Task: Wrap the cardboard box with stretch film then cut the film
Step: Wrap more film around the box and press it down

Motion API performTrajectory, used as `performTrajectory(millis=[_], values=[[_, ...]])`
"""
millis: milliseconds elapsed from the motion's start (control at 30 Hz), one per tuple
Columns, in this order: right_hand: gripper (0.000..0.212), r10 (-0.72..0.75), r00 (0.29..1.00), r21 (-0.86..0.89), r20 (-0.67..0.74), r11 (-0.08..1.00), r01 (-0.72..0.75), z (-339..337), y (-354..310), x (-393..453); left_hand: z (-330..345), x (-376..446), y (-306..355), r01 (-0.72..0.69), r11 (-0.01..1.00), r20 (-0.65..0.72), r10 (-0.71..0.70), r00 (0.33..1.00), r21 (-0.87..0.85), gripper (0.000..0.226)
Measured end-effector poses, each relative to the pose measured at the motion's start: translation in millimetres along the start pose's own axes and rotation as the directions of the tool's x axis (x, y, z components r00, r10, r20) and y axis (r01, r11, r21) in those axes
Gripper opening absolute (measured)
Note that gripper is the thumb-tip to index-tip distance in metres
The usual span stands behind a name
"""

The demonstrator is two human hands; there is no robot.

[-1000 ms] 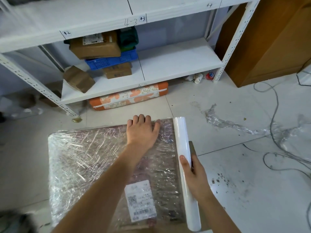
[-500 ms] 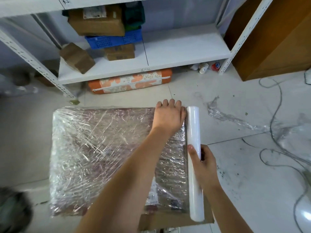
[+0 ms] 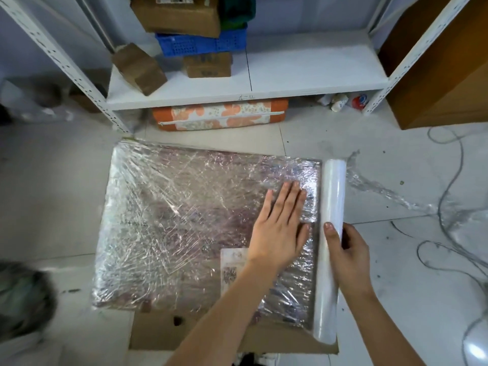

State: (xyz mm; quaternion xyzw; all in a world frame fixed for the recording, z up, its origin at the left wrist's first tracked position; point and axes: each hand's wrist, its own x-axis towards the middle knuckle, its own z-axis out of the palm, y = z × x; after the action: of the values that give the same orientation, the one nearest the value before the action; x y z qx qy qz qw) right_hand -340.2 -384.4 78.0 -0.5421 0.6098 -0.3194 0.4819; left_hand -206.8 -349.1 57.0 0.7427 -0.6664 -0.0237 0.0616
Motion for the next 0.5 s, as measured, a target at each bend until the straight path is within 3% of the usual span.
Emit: performTrajectory(millis=[200, 367, 500], values=[[0.018, 0.007, 0.999, 0.006, -0.035, 1.000, -0.007, 3, 0, -4, -10, -9, 3, 0.046, 0.999, -0.026, -0.047, 0.999, -0.015, 0.059], [0.018, -0.027, 0.998, -0.011, -0.057, 1.000, 0.027, 1, 5, -17, 7, -62, 20, -0.071, 0.997, 0.008, 0.071, 0.997, -0.029, 0.061], [0.019, -0.055, 0.997, -0.059, -0.051, 0.997, 0.052, -3, 9, -21, 14, -65, 22, -0.063, 0.998, -0.004, 0.063, 0.998, -0.018, 0.061]])
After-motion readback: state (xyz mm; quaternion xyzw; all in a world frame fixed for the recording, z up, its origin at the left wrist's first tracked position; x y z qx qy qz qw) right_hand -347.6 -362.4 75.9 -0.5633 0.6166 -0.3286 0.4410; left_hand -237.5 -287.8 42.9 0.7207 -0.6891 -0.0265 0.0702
